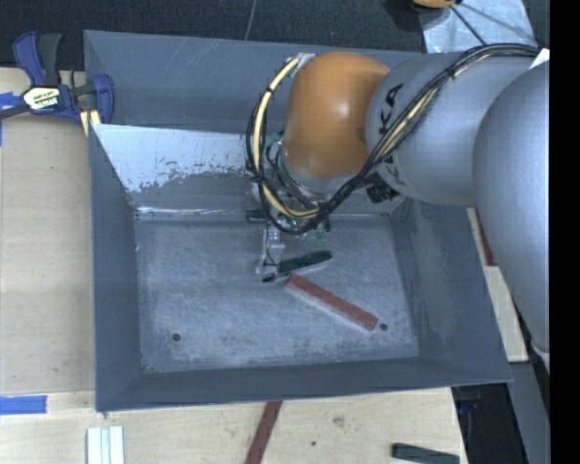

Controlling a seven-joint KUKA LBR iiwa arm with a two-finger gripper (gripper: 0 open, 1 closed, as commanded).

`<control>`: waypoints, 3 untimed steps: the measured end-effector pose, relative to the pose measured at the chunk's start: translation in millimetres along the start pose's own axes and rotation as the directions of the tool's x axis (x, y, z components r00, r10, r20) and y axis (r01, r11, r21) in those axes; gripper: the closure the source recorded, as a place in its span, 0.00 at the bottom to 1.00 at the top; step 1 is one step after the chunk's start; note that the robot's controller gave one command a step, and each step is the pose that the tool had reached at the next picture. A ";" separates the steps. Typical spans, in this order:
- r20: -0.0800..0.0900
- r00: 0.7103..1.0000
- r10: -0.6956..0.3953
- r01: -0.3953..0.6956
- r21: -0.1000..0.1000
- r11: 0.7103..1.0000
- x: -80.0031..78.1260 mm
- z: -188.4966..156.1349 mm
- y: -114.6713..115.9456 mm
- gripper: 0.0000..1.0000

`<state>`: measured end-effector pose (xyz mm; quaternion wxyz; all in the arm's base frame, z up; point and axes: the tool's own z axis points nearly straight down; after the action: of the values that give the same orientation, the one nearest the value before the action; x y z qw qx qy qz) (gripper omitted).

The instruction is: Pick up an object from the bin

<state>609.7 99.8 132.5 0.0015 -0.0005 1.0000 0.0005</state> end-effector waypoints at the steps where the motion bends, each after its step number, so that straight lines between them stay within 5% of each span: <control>1: 0.006 0.999 -0.040 0.040 -0.001 0.999 0.5 33.6 -32.4 0.00; 2: -0.002 0.984 -0.180 0.180 0.000 0.984 1.1 51.4 -67.5 0.00; 3: -0.001 0.959 -0.284 0.284 0.002 0.959 17.0 59.7 -138.8 1.00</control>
Offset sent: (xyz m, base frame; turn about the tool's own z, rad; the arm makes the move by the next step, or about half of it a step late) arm 0.0010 -0.0866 -0.0492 -0.2429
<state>593.0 -39.0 72.5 0.0009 -0.1439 0.9896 -0.0006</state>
